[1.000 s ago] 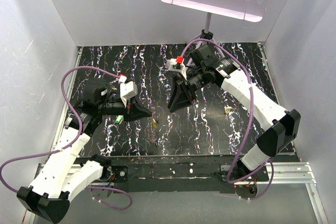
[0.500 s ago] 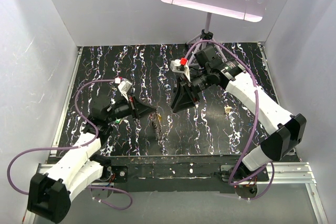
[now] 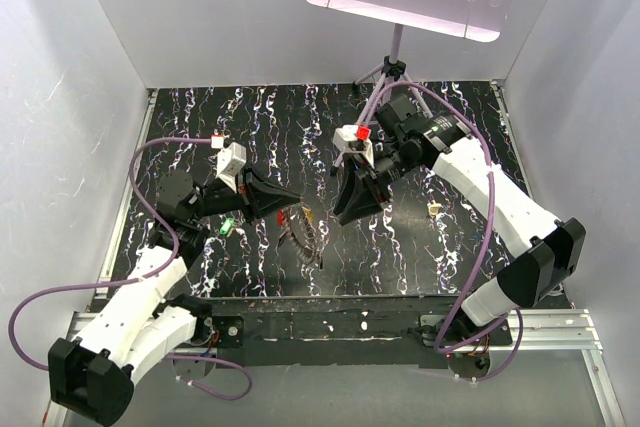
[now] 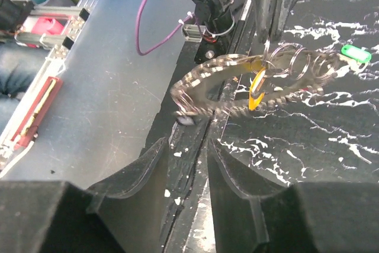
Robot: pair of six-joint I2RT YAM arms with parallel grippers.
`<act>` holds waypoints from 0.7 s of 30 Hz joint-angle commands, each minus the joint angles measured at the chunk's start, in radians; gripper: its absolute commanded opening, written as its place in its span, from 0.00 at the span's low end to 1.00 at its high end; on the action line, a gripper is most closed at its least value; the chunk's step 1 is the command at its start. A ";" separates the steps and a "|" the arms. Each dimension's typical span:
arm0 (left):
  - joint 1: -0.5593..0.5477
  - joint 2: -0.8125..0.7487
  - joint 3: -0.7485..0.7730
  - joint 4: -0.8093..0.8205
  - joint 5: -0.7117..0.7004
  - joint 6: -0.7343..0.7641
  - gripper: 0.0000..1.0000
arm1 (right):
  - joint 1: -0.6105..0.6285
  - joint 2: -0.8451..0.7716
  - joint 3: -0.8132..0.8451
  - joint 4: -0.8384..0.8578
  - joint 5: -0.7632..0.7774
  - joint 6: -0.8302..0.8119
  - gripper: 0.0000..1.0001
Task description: Put the keys on the keyring
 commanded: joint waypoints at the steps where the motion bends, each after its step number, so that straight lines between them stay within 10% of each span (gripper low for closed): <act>1: -0.011 -0.014 0.127 -0.198 0.121 0.258 0.00 | -0.002 -0.027 0.061 -0.230 -0.076 -0.348 0.41; 21: -0.029 0.040 0.201 -0.329 0.196 0.384 0.00 | 0.000 0.001 0.058 -0.342 -0.088 -0.518 0.44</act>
